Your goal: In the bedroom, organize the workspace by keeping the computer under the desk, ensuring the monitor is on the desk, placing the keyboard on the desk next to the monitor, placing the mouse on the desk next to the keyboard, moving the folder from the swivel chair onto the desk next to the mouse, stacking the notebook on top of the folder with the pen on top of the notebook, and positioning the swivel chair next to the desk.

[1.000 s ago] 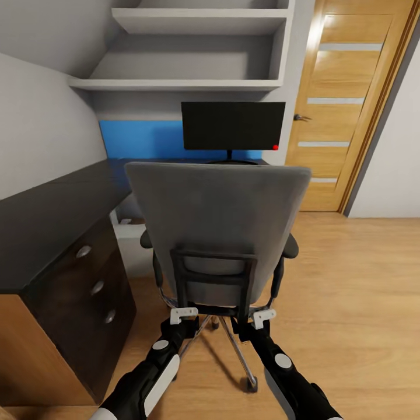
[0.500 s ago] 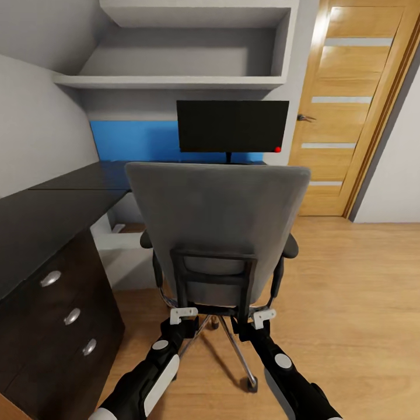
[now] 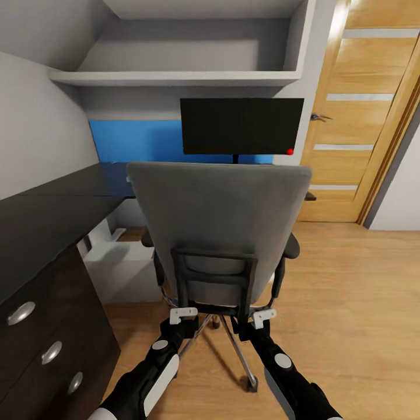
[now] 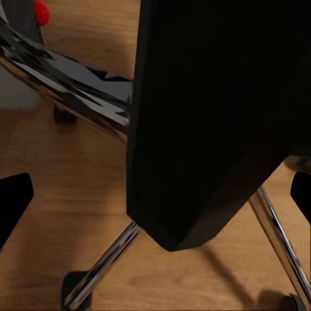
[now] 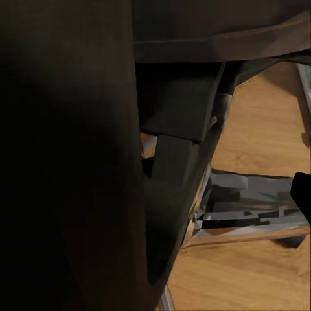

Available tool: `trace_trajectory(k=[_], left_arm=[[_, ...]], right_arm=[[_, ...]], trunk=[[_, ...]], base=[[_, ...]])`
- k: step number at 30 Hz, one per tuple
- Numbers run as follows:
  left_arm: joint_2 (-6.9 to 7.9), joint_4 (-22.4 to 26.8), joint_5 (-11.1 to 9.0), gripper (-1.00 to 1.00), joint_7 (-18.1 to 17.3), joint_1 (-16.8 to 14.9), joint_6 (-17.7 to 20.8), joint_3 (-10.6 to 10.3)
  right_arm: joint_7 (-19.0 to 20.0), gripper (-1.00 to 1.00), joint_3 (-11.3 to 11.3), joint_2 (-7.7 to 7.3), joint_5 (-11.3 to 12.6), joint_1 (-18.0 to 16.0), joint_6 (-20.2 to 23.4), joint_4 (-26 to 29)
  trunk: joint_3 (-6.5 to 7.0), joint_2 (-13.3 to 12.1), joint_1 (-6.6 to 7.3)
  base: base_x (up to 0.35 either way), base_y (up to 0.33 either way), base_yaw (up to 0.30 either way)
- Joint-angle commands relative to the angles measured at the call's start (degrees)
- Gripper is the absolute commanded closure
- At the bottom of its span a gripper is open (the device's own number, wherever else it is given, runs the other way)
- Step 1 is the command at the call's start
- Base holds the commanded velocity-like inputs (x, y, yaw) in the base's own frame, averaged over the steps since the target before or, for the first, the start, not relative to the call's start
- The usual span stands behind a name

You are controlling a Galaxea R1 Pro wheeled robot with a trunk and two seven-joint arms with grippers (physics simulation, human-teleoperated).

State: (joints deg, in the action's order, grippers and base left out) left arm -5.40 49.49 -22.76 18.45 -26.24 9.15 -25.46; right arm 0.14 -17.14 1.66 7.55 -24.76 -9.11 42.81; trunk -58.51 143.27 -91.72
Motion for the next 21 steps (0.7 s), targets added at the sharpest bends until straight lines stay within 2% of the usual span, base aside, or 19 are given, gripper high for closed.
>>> trace_trajectory(k=[1,21], left_arm=[[0.05,0.1,-0.4,-1.00,0.5,0.0,0.2,-0.2],[0.30,0.1,-0.4,-1.00,0.5,0.0,0.2,-0.2]], right_arm=[[0.0,-1.00,-0.1,-0.05,0.7,0.0,-0.3,-0.1],[0.0,-1.00,-0.1,-0.08,0.7,0.0,-0.3,-0.1]], trunk=[[-0.05,0.0,-0.03],[-0.06,0.0,-0.03]], base=[[0.325,0.000,0.010],[0.325,-0.019,0.001]])
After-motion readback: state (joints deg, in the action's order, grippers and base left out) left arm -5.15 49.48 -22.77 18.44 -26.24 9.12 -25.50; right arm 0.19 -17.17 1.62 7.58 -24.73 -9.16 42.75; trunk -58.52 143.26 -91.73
